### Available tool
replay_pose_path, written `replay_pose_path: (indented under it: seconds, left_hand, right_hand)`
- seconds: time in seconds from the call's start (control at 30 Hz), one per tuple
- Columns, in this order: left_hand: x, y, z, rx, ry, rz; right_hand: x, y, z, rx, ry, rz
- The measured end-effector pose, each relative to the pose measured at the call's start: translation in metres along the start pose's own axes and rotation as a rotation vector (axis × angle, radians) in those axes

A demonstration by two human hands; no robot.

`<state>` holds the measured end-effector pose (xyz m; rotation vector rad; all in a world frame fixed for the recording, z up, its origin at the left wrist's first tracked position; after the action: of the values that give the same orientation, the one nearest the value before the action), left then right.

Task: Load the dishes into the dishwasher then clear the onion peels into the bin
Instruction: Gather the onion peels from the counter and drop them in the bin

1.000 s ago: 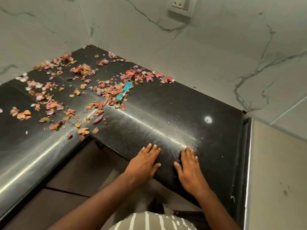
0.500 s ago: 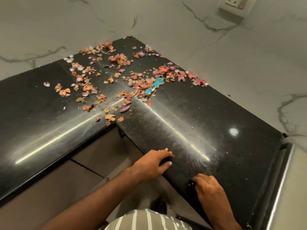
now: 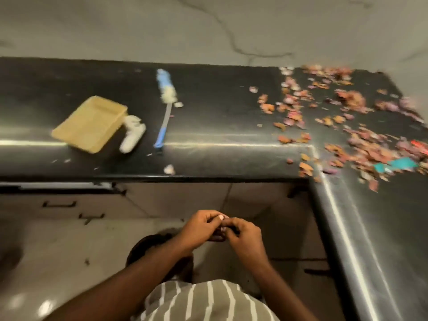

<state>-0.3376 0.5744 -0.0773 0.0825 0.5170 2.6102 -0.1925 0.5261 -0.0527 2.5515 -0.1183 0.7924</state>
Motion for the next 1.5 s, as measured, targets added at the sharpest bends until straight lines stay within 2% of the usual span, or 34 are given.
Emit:
replay_pose_path:
  seconds: [0.07,0.13,0.2,0.3,0.47,0.6,0.73,0.87,1.0,1.1,1.2,1.3,1.4,1.43,1.5]
  left_hand:
    - [0.056,0.026,-0.01,0.031,-0.031,0.171]
    - [0.114,0.057,-0.027,0.037,-0.175,0.336]
    - [0.159,0.088,-0.045,0.075,-0.364,0.418]
    - [0.211,0.137,-0.072,0.2,-0.513,0.53]
    - [0.256,0.182,-0.09,0.268,-0.509,0.705]
    - [0.265,0.176,-0.091,0.25,-0.477,0.731]
    - [0.25,0.146,-0.069,0.141,-0.47,0.649]
    - [0.22,0.099,-0.038,-0.033,-0.474,0.41]
    - [0.163,0.029,0.014,-0.249,-0.524,0.07]
    - [0.105,-0.02,0.055,-0.405,-0.555,-0.117]
    - [0.045,-0.059,0.09,-0.541,-0.604,-0.222]
    - [-0.002,-0.097,0.112,-0.639,-0.636,-0.236]
    - [-0.032,-0.14,0.118,-0.616,-0.843,-0.223]
    - [-0.039,-0.155,0.116,-0.567,-0.939,-0.22]
    - [-0.049,-0.185,0.115,-0.453,-1.157,-0.232]
  right_hand:
    - [-0.043,-0.009,-0.032,0.088,0.071,-0.136]
    - [-0.09,-0.013,-0.064,0.165,0.133,-0.273]
    - [-0.13,-0.016,-0.087,0.232,0.221,-0.348]
    - [-0.188,-0.018,-0.115,0.355,0.374,-0.42]
    - [-0.233,-0.015,-0.142,0.455,0.469,-0.495]
    - [-0.237,-0.016,-0.151,0.431,0.415,-0.514]
    - [-0.214,-0.016,-0.154,0.386,0.264,-0.474]
    - [-0.167,-0.018,-0.144,0.313,0.099,-0.326]
    - [-0.081,-0.023,-0.115,0.181,-0.129,-0.02]
    - [-0.008,-0.019,-0.078,0.062,-0.245,0.219]
    - [0.054,-0.018,-0.039,-0.002,-0.275,0.41]
    - [0.11,-0.026,-0.01,0.009,-0.225,0.556]
    - [0.146,-0.046,0.013,0.057,-0.107,0.573]
    - [0.152,-0.056,0.018,0.077,-0.036,0.53]
    - [0.156,-0.08,0.024,0.128,0.197,0.34]
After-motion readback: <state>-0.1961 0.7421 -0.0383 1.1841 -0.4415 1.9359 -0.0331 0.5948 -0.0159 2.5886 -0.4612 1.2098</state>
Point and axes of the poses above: each hand's wrist, its own y-axis away from the middle knuckle, its own x-axis out of the back of the hand, z = x × y, the point moved 4 cm from there along -y, towards the middle knuckle, and after that the axes turned 11 degrees about -x, right-handed, at the moved point
